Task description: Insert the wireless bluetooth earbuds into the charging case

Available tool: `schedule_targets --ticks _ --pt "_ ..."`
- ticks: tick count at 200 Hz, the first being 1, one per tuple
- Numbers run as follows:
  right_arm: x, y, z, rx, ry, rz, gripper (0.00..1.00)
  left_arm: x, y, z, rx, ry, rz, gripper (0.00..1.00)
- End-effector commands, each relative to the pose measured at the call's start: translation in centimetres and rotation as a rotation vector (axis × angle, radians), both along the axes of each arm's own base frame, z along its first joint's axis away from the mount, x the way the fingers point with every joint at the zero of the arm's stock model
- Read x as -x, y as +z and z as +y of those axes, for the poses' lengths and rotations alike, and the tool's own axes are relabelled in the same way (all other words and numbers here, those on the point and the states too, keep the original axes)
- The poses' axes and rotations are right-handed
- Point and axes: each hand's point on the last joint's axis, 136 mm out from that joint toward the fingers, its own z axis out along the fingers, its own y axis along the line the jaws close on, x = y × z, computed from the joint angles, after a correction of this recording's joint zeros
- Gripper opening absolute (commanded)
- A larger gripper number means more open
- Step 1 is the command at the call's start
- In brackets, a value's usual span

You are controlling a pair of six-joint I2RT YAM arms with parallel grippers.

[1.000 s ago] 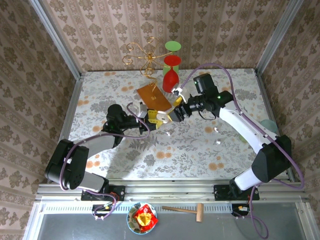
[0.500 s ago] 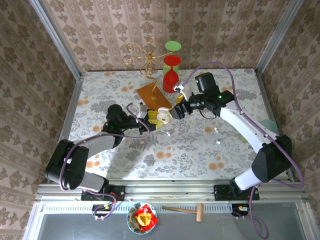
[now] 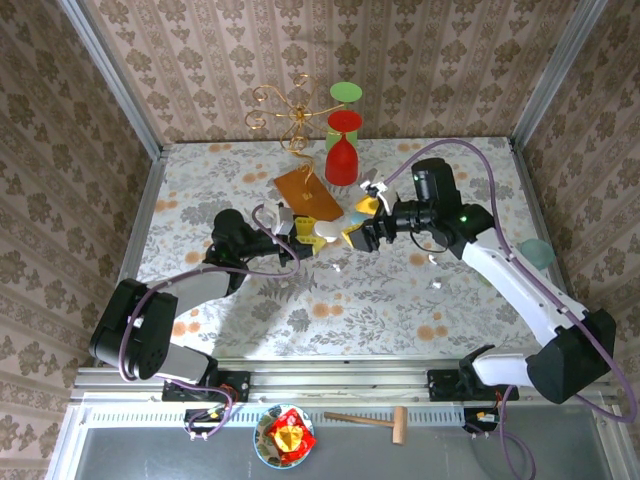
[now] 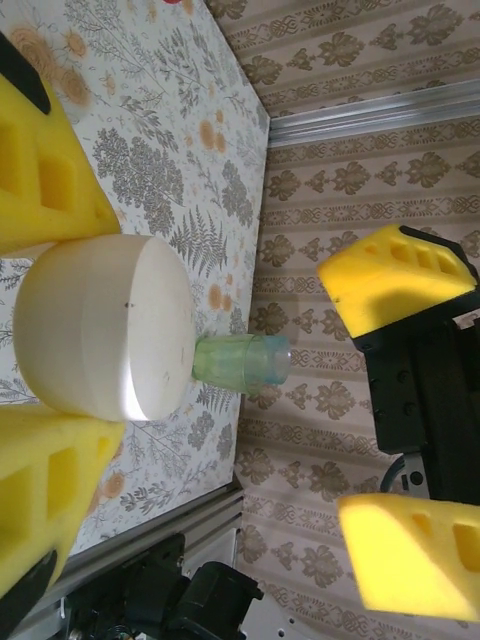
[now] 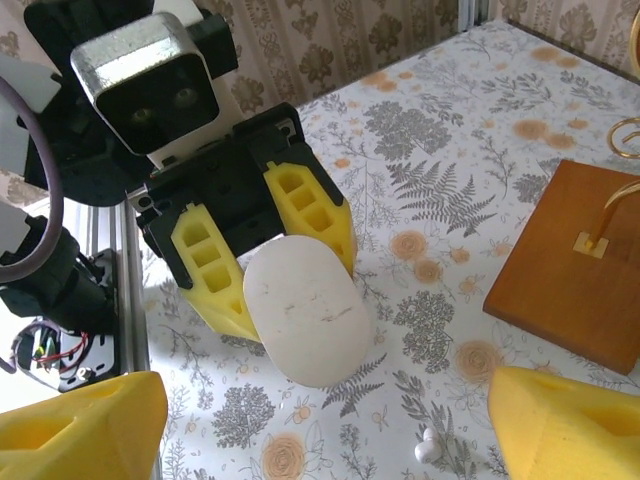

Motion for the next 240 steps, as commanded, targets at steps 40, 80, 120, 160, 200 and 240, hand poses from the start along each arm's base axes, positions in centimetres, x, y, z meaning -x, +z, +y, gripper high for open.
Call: schedule_targets --ticks 40,80,120,160,200,240 --pt "-1.2 -2.2 2.0 0.095 0.005 -0.044 0.81 0.6 1.7 -0.1 0.041 -0.031 -0.038 0.22" --pt "-2.2 -3.9 2.5 0.153 0.009 -0.019 0.8 0.7 2.1 -0.2 0.045 -0.032 -0.029 0.22" --pt "-3.0 -2.9 1.8 0.141 -0.058 -0.027 0.77 1.5 1.6 -0.1 0.027 -0.062 -0.03 0.22" --pt "-3.5 -1.9 0.4 0.098 -0.1 -0.002 0.73 1.8 1.6 -0.1 0.021 -0.076 -0.024 0.22" --pt "-4.4 -1.4 -0.2 0.08 -0.135 -0.002 0.7 2.0 1.4 -0.2 0.018 -0.091 -0.018 0.22" --pt "-3.8 -0.9 0.2 0.058 -0.088 -0.004 0.69 1.9 1.2 -0.2 0.016 -0.086 -0.009 0.22"
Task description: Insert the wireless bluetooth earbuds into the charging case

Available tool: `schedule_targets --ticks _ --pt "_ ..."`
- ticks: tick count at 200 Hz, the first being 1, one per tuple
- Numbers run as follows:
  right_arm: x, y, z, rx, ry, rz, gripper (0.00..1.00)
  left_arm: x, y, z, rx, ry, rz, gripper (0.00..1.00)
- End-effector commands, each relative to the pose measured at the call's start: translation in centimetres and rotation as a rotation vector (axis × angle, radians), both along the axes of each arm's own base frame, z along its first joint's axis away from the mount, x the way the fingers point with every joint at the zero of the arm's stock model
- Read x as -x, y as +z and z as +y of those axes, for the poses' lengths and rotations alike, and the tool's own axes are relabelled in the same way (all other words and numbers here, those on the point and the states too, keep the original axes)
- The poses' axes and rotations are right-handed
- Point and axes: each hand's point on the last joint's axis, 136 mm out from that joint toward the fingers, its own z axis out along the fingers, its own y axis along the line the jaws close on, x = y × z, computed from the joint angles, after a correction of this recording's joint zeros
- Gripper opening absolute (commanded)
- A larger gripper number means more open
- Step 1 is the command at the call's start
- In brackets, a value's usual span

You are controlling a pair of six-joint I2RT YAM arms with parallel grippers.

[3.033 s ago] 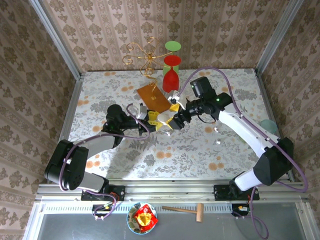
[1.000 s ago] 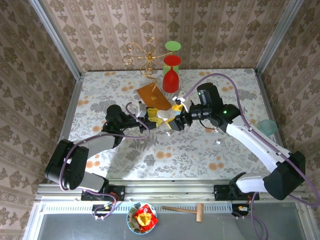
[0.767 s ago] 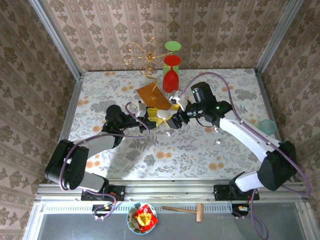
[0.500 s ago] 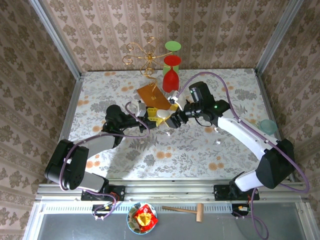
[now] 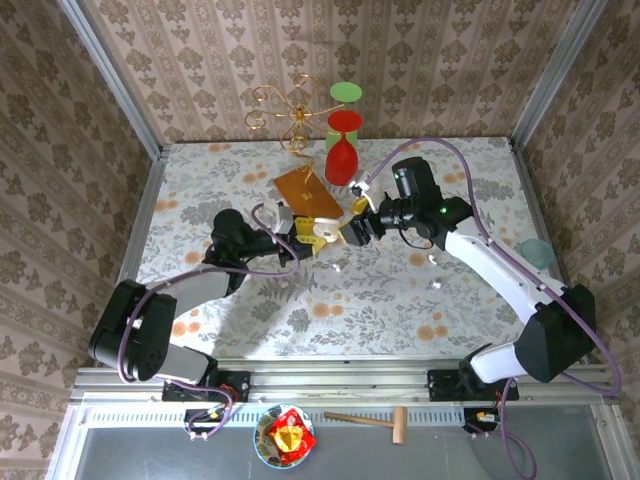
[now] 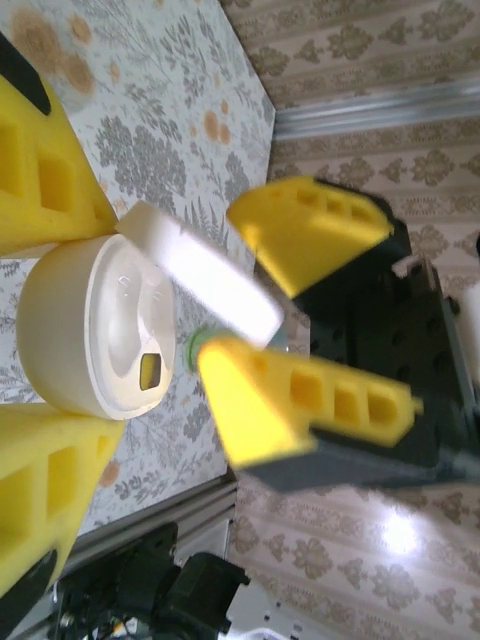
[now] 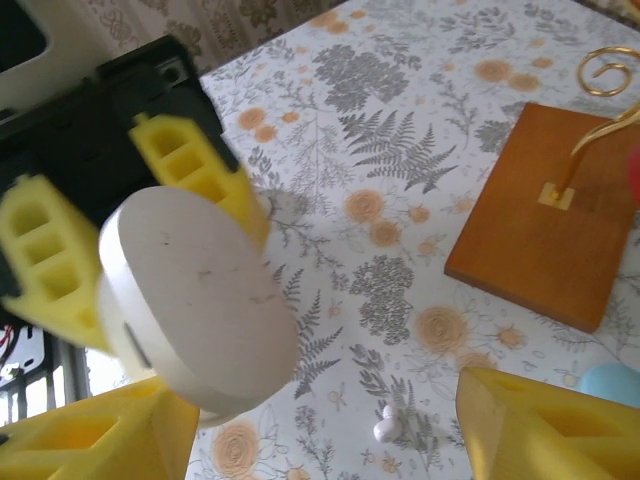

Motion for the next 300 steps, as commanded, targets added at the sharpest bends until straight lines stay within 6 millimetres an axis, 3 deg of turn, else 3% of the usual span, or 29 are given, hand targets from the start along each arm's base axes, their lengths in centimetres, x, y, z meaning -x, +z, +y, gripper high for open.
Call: schedule_targets --ticks 1,35,98,126,152,183,198,230,238,245,300 --pt "-0.4 2.4 0.1 -0.04 0.001 -0.049 0.69 1.4 1.1 -0.1 0.017 -0.066 -0.046 0.22" --pt "-0.9 2.0 0.1 -0.027 -0.004 -0.07 0.67 1.7 1.4 -0.1 0.021 -0.084 -0.043 0.22" --pt "2.1 2.0 2.0 -0.073 0.206 -0.038 0.33 2.1 1.6 -0.4 0.023 -0.11 -0.033 0.22" --pt "2.7 1.4 2.4 -0.063 0.245 -0.017 0.29 2.0 1.8 -0.5 0.025 -0.112 -0.032 0.22" --pt "2.8 1.2 2.5 -0.061 0.256 -0.006 0.12 2.1 2.1 -0.6 0.028 -0.114 -0.031 0.22" --pt "3.1 1.3 2.2 -0.046 0.251 -0.02 0.02 2.0 2.0 -0.7 0.029 -0.105 -0.032 0.23" --pt "3.1 1.6 2.0 -0.038 0.239 -0.04 0.0 1.8 1.9 -0.7 0.028 -0.092 -0.032 0.27" --pt "2.8 2.0 1.7 -0.024 0.191 -0.08 0.0 1.5 1.8 -0.8 0.027 -0.083 -0.023 0.48" --pt "2.6 1.8 1.7 -0.018 0.18 -0.084 0.0 1.4 1.8 -0.8 0.028 -0.08 -0.022 0.51" --pt "3.0 2.9 1.4 -0.025 0.172 -0.12 0.0 1.4 1.9 -0.8 0.029 -0.079 -0.022 0.53" --pt "2.4 2.8 1.3 0.053 0.112 -0.183 0.0 1.2 1.9 -0.9 0.027 -0.077 -0.007 0.73"
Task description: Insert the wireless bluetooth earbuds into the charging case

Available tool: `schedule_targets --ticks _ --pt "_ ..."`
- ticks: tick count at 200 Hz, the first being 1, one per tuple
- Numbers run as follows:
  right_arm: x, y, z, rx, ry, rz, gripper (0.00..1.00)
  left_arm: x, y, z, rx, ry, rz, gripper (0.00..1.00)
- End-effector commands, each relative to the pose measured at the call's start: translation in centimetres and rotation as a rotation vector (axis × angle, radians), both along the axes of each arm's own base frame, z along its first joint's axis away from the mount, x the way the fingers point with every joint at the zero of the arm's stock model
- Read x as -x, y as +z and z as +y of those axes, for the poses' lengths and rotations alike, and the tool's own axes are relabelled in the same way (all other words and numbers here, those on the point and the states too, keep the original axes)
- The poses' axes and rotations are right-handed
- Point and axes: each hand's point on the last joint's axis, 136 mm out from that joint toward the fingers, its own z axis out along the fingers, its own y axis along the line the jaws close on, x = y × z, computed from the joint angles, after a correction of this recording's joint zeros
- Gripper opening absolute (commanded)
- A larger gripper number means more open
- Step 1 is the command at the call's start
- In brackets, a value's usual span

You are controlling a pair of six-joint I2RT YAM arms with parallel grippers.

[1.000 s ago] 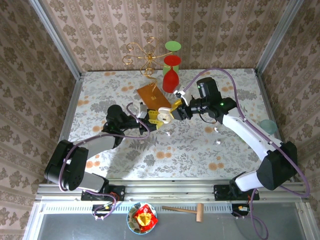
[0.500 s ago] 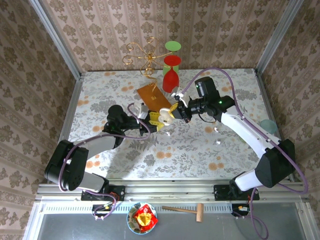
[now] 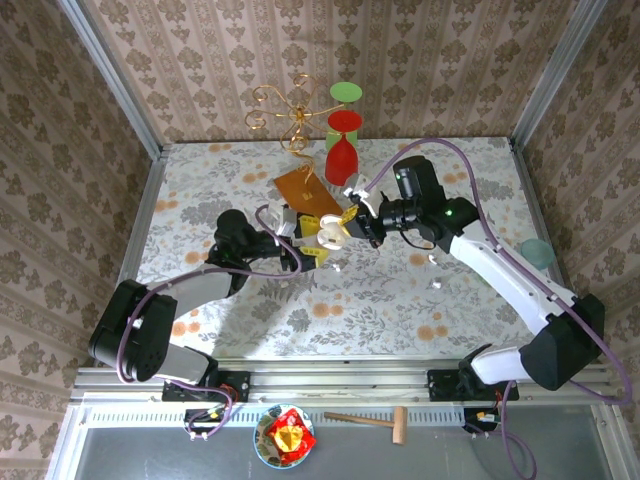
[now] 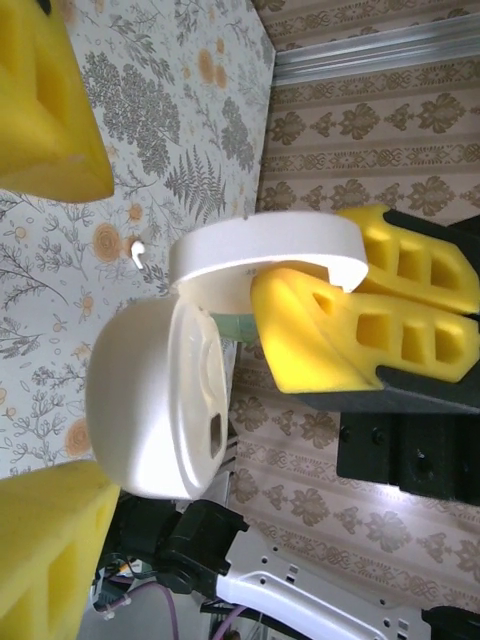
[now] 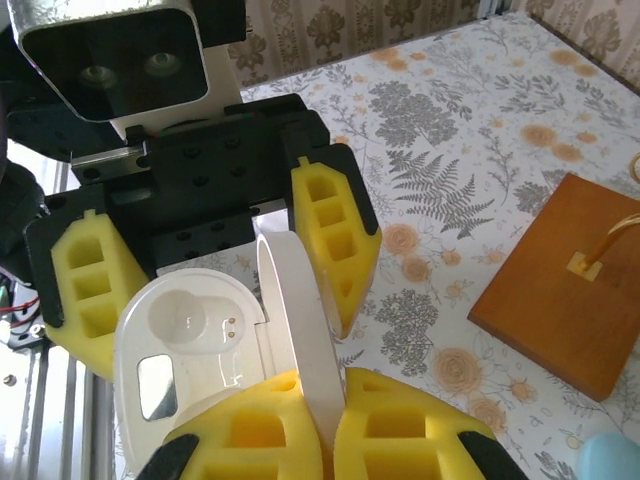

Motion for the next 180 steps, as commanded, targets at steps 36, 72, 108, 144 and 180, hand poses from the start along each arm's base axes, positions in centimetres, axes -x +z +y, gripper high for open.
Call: schedule_targets --ticks 36,72,108,144,180 --pt "-0.95 0.11 -0.23 0.07 -0.07 -0.09 0.0 -0.46 1.51 -0.35 0.024 -0.002 -0.021 0.72" --pt "-1.08 0.34 -0.16 0.06 -0.072 -0.103 0.0 -0.29 1.44 -0.44 0.022 -0.015 -0.017 0.63" --pt "-0.91 0.5 0.12 0.044 -0.055 -0.102 0.0 -0.27 1.49 -0.44 0.023 -0.017 -0.018 0.6" --pt "-0.81 0.44 0.36 0.039 -0.042 -0.096 0.0 -0.31 1.6 -0.48 0.023 -0.019 -0.017 0.53" --pt "-0.67 0.4 0.46 0.041 -0.031 -0.094 0.0 -0.34 1.68 -0.5 0.024 -0.02 -0.017 0.54"
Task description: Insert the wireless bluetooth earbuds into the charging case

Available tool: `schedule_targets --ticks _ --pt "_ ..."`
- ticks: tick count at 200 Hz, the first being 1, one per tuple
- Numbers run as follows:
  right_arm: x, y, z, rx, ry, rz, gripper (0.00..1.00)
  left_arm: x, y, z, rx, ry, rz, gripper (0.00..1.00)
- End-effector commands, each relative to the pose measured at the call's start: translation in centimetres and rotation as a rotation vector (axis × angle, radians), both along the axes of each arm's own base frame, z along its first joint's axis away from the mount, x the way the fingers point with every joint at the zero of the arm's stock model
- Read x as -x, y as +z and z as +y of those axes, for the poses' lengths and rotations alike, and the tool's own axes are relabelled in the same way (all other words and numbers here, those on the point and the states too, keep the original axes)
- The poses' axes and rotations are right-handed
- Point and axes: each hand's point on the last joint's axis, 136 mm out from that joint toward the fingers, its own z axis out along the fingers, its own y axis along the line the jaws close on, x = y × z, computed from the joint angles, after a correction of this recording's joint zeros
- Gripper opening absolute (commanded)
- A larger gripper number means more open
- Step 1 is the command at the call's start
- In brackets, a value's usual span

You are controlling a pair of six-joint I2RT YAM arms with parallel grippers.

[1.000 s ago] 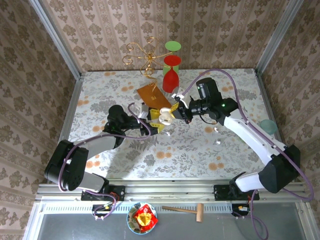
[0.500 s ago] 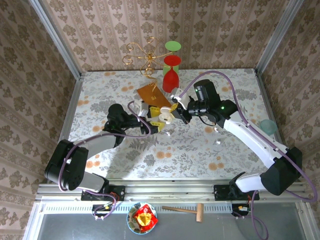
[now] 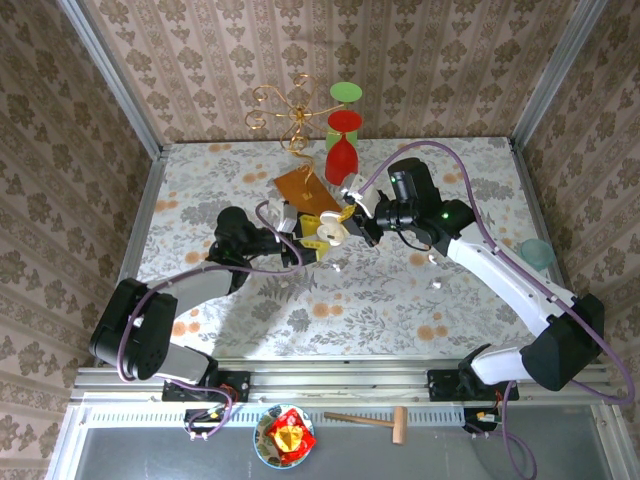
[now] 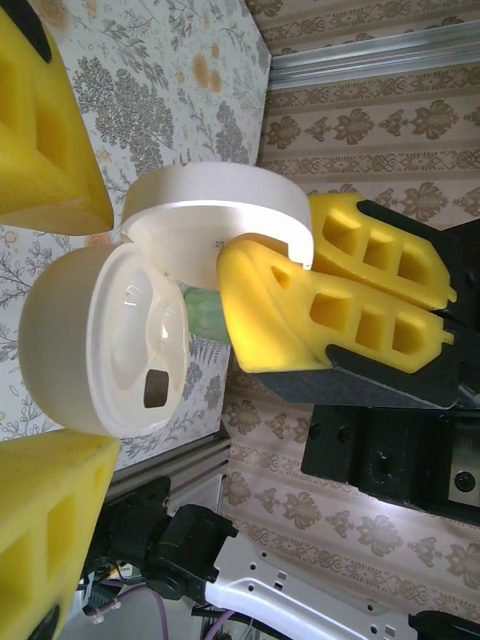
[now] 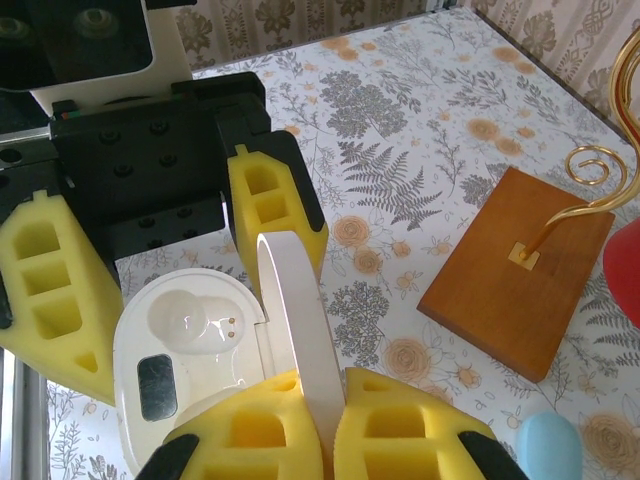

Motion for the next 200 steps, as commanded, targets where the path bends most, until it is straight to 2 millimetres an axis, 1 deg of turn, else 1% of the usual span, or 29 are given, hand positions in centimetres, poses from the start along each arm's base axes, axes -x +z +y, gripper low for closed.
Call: schedule_targets --ticks 1,133,151,200 --pt "0.4 0.6 0.5 -0.014 0.036 -0.026 0.0 0.1 1.1 -0.3 0.018 -0.02 -0.023 0.54" --pt "0.6 1.1 1.6 -0.041 0.06 -0.032 0.0 -0.1 0.9 -0.5 0.013 -0.031 -0.014 0.53" --pt "0.6 0.9 1.7 -0.034 0.064 -0.026 0.0 0.0 0.9 -0.5 0.014 -0.032 -0.016 0.52" --pt "0.8 0.7 1.8 -0.023 0.072 -0.021 0.0 0.1 1.0 -0.4 0.017 -0.031 -0.024 0.43"
